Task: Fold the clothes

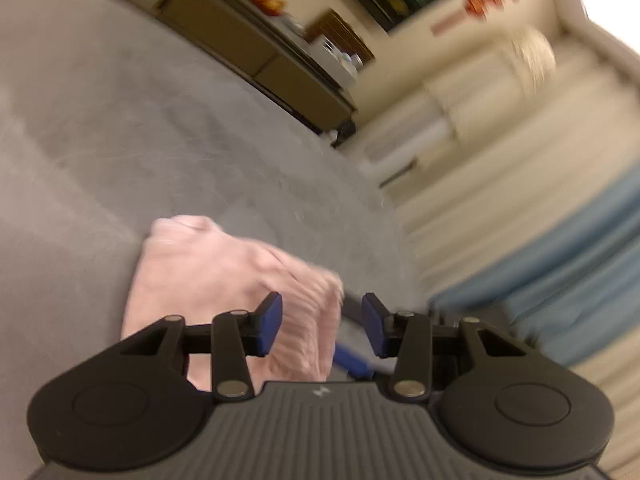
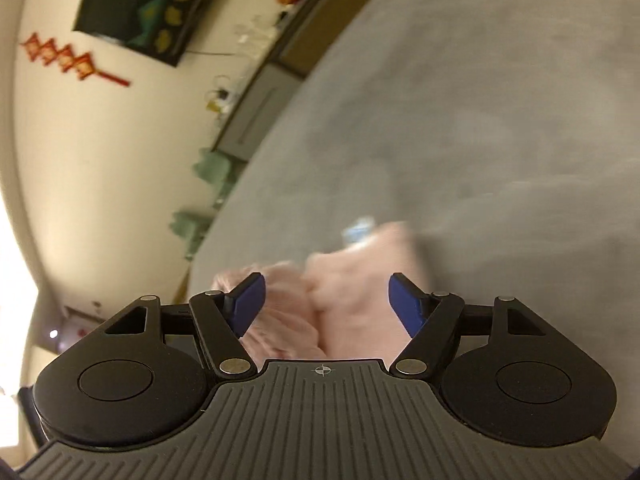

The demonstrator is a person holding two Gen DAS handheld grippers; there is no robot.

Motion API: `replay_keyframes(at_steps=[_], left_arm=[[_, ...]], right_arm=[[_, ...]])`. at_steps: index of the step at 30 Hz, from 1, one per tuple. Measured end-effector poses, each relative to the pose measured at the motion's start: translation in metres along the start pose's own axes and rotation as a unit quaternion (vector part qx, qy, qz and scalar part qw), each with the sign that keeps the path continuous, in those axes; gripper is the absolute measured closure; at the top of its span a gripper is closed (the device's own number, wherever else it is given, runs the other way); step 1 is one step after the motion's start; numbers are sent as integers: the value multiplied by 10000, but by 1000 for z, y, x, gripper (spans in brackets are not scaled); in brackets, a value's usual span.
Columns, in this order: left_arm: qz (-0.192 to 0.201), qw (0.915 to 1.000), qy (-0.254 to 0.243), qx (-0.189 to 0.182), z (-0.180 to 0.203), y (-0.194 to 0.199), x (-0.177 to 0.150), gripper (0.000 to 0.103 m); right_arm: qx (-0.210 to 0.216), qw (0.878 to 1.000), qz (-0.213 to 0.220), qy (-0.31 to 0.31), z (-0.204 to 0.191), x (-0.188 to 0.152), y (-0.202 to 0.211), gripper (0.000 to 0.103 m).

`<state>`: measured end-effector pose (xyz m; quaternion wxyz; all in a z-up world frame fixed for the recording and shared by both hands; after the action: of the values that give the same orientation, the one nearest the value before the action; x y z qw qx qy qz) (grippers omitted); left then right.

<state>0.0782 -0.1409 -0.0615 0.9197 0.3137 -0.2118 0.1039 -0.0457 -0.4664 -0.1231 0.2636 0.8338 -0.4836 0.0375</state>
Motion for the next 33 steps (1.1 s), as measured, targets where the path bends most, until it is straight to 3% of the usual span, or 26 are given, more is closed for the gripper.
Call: replay_keyframes(at_steps=[5, 7, 9, 12, 14, 16, 19, 23, 24, 26, 28, 29, 31, 33], left_arm=[[294, 9991, 123, 265, -23, 17, 11, 59], [212, 9991, 49, 360, -25, 14, 9, 59], [95, 9990, -47, 431, -18, 4, 3, 59], [-22, 9985, -118, 538, -15, -5, -2, 59], [-81, 9979, -105, 628, -17, -10, -5, 59], [-117, 9972, -100, 728, -19, -12, -5, 59], [-35, 9967, -108, 801, -20, -6, -4, 59], [54, 9959, -68, 903, -23, 3, -1, 56], [13, 9951, -61, 984, -26, 3, -1, 56], [-45, 9934, -21, 1145, -32, 2, -2, 56], [-29, 9917, 15, 1285, -36, 5, -3, 55], [-4, 9916, 23, 1291, -37, 7, -3, 52], [39, 9915, 34, 1300, -38, 10, -3, 47], [-7, 9917, -36, 1285, -38, 8, -5, 41]], right_arm=[[-321, 9966, 200, 733, -8, 2, -5, 34], [-459, 9874, 430, 1450, -31, -11, 12, 47], [-402, 9729, 606, 2195, -60, -18, 16, 58], [-378, 9407, 606, 3315, -94, -39, 9, 64], [-902, 9272, 258, 3626, -88, -48, -10, 75], [-1545, 9112, -166, 3816, -75, -55, -33, 74], [-1748, 8988, -290, 4009, -82, -58, -29, 73], [-1571, 8745, 514, 4560, -103, -63, -12, 73], [-1592, 8763, 438, 4525, -99, -63, -15, 73], [-1711, 8899, -74, 4228, -78, -62, -28, 62], [-1680, 9065, -149, 3869, -75, -52, -23, 62], [-1613, 9125, 21, 3758, -76, -49, -12, 59], [-1498, 9190, 464, 3616, -77, -46, 10, 28], [-1489, 9260, 649, 3408, -76, -40, 18, 22]])
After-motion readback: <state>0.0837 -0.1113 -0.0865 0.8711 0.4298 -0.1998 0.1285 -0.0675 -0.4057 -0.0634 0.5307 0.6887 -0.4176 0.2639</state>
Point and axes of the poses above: each gripper's, at about its wrist camera, not at the fingertips, and y roughly against the way its jaws point, z to its right, x to its top, the point moved 1 cm from there along -y, roughly the way its jaws point, and after that the axes turned 6 degrees about x, right-handed, at the moved point
